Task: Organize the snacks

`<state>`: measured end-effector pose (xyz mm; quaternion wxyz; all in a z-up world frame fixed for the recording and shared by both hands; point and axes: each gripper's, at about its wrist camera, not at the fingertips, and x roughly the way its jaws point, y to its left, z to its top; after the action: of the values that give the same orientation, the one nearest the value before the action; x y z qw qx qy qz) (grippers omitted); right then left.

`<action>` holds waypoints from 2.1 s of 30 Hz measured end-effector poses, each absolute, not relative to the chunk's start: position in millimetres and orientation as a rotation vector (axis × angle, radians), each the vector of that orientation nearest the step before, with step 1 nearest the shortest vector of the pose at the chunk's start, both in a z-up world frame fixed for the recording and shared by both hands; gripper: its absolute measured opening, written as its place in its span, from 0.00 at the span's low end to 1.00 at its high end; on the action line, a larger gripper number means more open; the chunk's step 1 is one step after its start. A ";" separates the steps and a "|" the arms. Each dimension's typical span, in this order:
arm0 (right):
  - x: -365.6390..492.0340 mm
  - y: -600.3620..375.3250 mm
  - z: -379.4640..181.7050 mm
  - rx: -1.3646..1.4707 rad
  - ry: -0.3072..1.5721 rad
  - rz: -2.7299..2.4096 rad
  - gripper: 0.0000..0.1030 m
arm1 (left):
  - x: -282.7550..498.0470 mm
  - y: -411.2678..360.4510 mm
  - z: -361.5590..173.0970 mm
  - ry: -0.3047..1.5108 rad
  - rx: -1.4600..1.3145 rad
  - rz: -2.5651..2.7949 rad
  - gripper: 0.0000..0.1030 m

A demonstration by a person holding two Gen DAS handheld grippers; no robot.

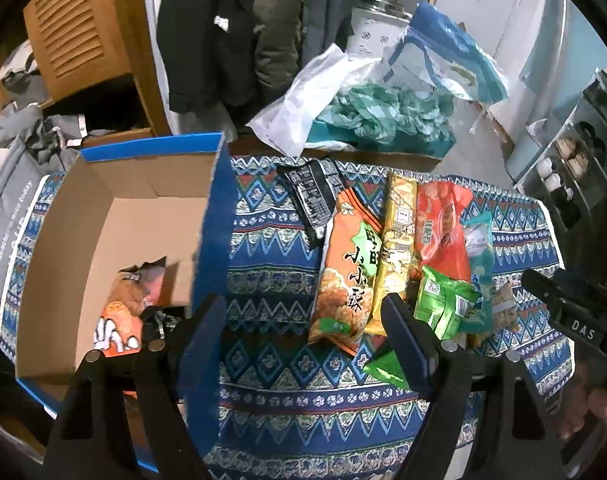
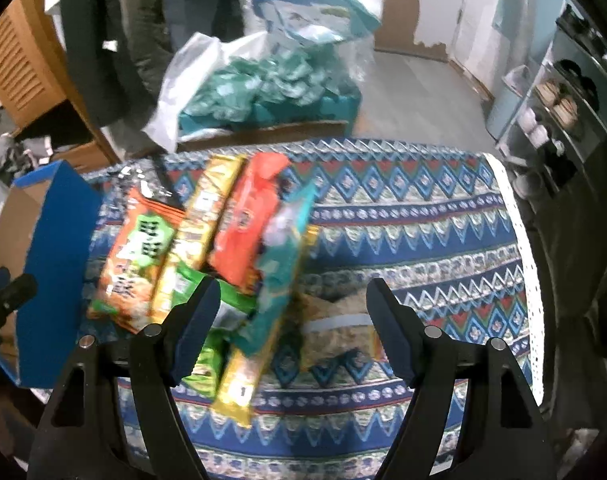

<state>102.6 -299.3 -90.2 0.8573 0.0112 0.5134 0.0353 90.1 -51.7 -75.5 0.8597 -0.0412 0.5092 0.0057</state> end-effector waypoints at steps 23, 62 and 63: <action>121.5 -332.3 -190.1 0.019 1.310 0.028 0.73 | 143.4 -83.6 -151.9 1.235 -0.085 -0.011 0.79; 114.9 -343.0 -203.8 0.069 1.276 0.033 0.53 | 153.5 -91.6 -179.2 1.244 -0.089 -0.081 0.35; 114.6 -342.7 -200.0 0.065 1.268 0.029 0.53 | 151.6 -90.6 -176.2 1.239 -0.094 -0.082 0.35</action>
<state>114.6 -342.7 -200.0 0.8049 0.0301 0.5924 0.0136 151.6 -90.6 -176.2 0.8125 -0.0442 0.5801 -0.0384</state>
